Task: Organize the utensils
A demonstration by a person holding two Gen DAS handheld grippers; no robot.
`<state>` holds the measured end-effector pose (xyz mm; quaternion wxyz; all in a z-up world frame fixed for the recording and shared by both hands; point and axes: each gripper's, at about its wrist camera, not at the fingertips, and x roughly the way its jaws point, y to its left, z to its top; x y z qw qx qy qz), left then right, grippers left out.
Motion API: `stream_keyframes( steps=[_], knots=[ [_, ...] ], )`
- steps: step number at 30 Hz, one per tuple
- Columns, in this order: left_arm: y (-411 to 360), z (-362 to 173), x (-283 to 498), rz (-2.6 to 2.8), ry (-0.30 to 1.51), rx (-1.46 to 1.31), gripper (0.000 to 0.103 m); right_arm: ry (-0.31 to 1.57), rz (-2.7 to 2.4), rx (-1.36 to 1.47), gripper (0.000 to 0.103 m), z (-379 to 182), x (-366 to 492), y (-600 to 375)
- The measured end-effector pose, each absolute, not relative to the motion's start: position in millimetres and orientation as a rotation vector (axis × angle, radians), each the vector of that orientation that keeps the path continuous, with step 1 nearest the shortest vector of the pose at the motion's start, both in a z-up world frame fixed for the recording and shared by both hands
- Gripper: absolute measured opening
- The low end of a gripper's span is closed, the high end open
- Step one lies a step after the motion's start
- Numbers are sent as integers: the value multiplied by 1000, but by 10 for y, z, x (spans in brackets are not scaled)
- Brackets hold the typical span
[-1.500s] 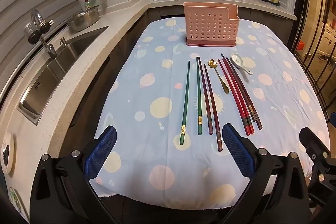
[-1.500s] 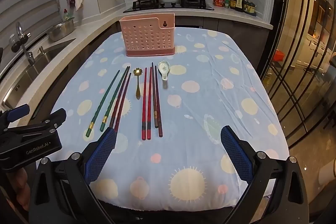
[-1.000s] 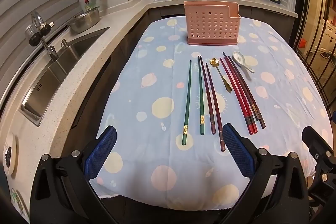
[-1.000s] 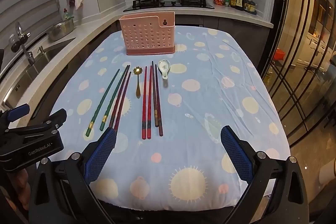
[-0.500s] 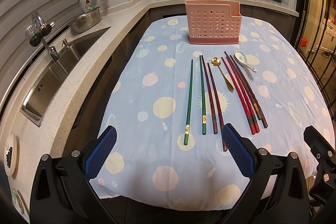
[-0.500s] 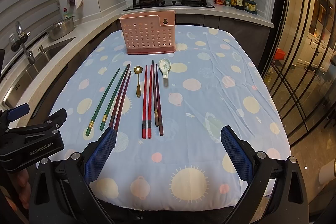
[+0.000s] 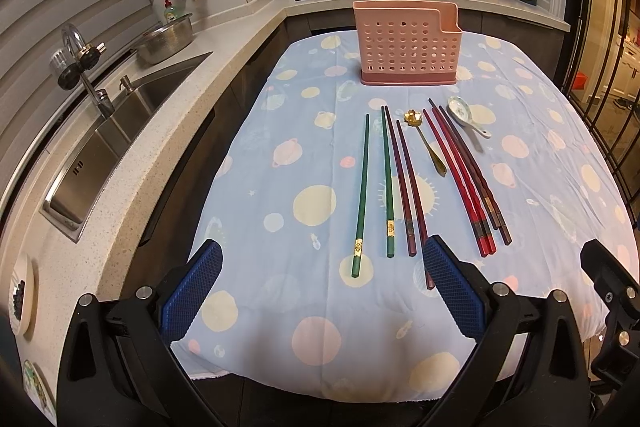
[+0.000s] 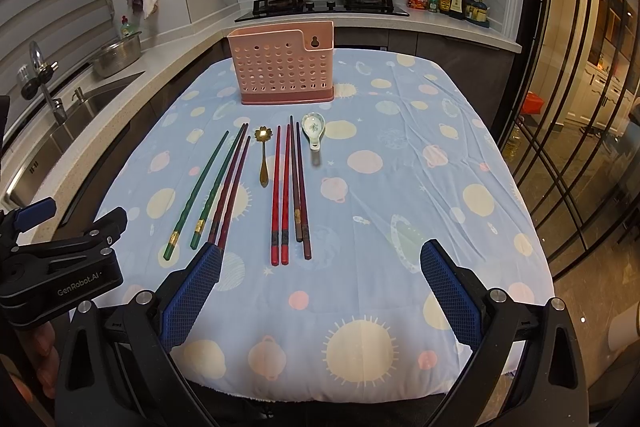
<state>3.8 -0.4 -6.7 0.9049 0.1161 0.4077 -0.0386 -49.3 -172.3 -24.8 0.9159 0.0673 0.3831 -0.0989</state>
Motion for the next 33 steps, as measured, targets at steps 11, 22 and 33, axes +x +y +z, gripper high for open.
stream_keyframes(
  steps=[11,22,33],
  knots=[
    [27,-50,42,-77,837,242,96,788,-203,139,96,-240,-496,-1722],
    [39,-44,44,-76,837,243,96,787,-203,139,96,-236,-502,-1724],
    [38,-45,44,-76,836,244,96,790,-201,139,96,-243,-493,-1720]
  ],
)
